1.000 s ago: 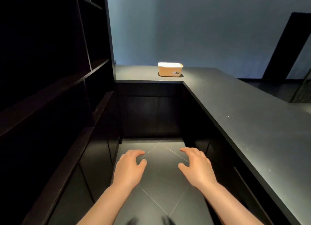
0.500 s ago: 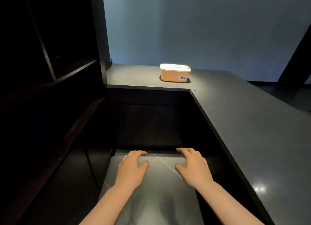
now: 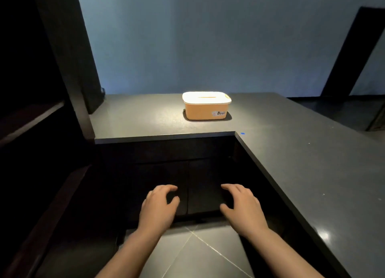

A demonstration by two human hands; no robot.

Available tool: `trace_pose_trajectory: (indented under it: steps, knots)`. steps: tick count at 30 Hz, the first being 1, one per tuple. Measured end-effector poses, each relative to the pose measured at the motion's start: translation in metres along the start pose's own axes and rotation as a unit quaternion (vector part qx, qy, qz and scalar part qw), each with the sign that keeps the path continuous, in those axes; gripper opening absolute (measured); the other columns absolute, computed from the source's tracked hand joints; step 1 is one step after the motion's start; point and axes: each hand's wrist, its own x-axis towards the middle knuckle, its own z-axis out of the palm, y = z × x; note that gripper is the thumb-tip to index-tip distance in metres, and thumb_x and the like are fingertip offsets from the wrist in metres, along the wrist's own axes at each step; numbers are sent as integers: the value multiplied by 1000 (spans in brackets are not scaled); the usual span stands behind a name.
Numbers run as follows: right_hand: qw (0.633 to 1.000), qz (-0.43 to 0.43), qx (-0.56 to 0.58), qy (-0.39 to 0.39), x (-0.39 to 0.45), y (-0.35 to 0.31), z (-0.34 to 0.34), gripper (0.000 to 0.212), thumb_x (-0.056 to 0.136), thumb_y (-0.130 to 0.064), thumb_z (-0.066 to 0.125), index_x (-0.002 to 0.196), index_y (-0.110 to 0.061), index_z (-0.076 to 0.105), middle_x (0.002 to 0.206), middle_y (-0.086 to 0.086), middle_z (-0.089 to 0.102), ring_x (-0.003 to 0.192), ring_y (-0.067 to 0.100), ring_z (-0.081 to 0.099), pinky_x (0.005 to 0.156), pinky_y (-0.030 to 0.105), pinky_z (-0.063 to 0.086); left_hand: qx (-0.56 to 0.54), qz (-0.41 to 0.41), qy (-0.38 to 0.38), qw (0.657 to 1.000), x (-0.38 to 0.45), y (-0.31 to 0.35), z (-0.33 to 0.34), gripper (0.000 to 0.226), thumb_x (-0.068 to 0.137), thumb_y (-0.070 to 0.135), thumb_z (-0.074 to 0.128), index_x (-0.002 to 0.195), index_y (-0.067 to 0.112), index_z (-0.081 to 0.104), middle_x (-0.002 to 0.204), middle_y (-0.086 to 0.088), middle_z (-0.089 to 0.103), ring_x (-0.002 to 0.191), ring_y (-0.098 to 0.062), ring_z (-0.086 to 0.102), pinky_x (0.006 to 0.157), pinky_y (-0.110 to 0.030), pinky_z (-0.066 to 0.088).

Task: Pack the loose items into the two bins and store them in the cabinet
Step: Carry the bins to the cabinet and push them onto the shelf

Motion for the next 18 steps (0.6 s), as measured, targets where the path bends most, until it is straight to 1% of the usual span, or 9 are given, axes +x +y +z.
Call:
trace_pose_trajectory:
  steps: [3,6,12,16,18]
  knots:
    - [1000,22,6,-2,47,4,7,54,86,-32,57,138,-34,43,139,-13,44,129,10,39,105,28,32,-6,7,-20,1000,57,4,12,31,89,30,57,120,32,58,124,13,56,117,-9,48,100,-34,43]
    - [999,34,2,-4,99,17,12,55,86,-32,56,139,-34,42,140,-13,44,129,11,38,105,28,32,-19,30,-30,999,109,7,32,30,88,28,59,118,30,60,121,13,57,115,-8,49,98,-31,42]
    - [999,28,18,19,221,49,7,55,87,-31,57,140,-33,42,142,-11,43,132,12,37,108,32,33,-19,35,-6,999,221,23,69,33,88,28,60,120,30,60,122,12,58,118,-8,50,100,-29,42]
    - [999,32,18,16,298,77,-3,55,86,-29,56,140,-32,42,142,-11,44,133,12,37,110,32,32,-27,39,2,999,296,49,90,35,89,29,58,124,31,57,128,12,55,121,-8,48,101,-29,40]
    - [999,35,14,23,341,86,-10,55,86,-27,56,140,-31,43,142,-10,45,133,13,37,110,32,31,-42,42,22,998,334,65,97,34,91,28,57,125,30,56,129,11,54,120,-8,48,100,-29,40]
